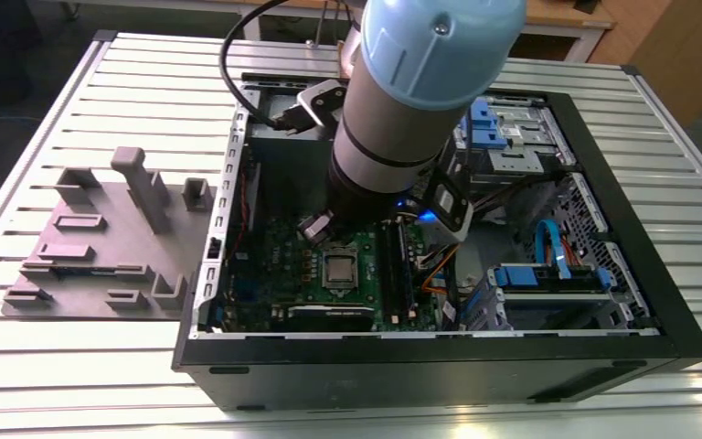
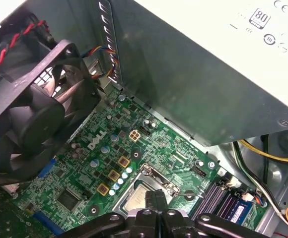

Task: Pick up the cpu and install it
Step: 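Install the first cpu locking lever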

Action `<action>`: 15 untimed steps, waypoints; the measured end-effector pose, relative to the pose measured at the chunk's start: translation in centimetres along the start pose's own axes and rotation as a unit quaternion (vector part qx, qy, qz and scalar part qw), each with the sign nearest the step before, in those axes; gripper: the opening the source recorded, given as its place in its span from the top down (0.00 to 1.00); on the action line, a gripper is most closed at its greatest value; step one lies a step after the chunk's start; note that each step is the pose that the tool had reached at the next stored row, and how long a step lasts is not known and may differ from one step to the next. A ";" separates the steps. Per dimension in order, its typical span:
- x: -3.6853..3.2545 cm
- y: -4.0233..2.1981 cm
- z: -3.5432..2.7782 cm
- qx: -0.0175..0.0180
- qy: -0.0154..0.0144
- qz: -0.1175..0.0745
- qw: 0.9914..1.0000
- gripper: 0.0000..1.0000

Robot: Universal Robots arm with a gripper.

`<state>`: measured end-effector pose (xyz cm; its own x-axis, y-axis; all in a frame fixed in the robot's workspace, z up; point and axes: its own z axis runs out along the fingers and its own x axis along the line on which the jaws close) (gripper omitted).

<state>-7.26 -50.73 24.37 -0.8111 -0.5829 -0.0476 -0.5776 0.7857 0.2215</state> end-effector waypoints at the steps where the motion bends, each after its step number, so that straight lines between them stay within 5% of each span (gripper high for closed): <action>1: 0.00 0.00 0.00 0.000 0.000 0.000 1.000 0.89; 6: -0.03 -0.03 0.00 0.000 0.000 0.000 1.000 0.89; 11: -1.14 -0.82 -0.13 0.000 0.000 0.000 1.000 0.89; 15: -1.29 -0.85 -0.38 0.000 0.000 0.000 1.000 0.89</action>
<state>-5.69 -50.73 24.61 -0.8112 -0.5828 -0.0481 -0.5777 0.7857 0.2211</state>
